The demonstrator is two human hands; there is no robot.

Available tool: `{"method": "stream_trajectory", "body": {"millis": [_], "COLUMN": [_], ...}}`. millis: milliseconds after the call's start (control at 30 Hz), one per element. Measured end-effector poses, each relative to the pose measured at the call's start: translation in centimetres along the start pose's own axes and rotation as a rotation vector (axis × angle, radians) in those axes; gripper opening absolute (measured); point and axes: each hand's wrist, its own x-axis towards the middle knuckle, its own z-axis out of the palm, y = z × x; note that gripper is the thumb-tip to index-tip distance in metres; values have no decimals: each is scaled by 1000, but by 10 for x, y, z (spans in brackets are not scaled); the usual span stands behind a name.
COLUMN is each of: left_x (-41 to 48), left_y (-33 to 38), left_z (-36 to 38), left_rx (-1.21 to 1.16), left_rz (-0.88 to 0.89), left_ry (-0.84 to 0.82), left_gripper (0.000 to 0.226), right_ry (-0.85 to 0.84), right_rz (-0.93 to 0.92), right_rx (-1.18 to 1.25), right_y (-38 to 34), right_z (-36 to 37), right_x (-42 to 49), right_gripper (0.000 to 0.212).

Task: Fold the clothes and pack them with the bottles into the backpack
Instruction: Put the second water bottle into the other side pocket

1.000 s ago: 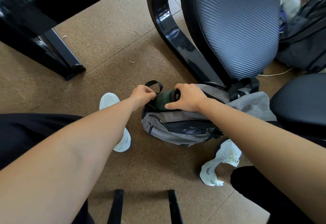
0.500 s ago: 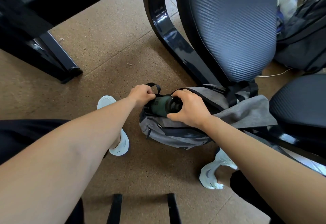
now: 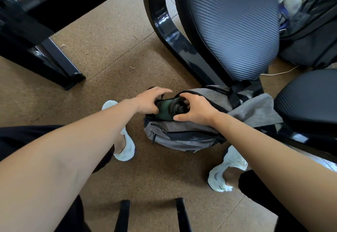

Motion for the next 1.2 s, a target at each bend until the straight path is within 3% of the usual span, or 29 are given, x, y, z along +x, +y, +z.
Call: {"method": "stream_trajectory", "body": {"millis": [67,200,333,400,467,533,567,633,700,733,933,1067,1200], "left_x": [-1,1,-3,-5,-6,-8,-9,-10,-10,-10,-9,-8,-10], "left_y": [14,29,22,20,18,17,16,14,14,14,22,38,55], "left_z": [-3,-5,-10,-11,-10,-8,-8,-9,-11,-12,-22,-25,-32], "left_rx": [66,-4,-331,-436,-528,-603,-625,-640,-624,-614,-509,-178,143], "left_rz": [107,158,-26,-110,-141,-175,-181,-191,-185,-178,-64,86,88], "left_ry": [-107,-56,132,181,204,219,226,219,203,199,188,90,44], "left_gripper": [99,82,70,66,64,59,58,63,69,71,63,73,69], "right_ry": [-15,-3,94,128,57,-21,-3,98,262,318,413,407,363], "right_rz": [-57,57,16,26,20,-1,-13,-77,-127,-136,-168,-102,-127], "right_rx": [-94,-399,-380,-255,-279,-459,-552,-669,-678,-667,-598,-630,-655], "right_y": [7,15,13,18,20,21,19,18,19,20,10,3,0], "right_z": [-9,-13,-5,-7,-10,-5,0,12,13,10,-17,-33,-34], "right_x": [-9,-25,-32,-32,-32,-34,-37,-37,-34,-32,-28,-26,-32], "right_gripper": [80,60,38,37,30,62,69,47,13,11,6,8,9]}}
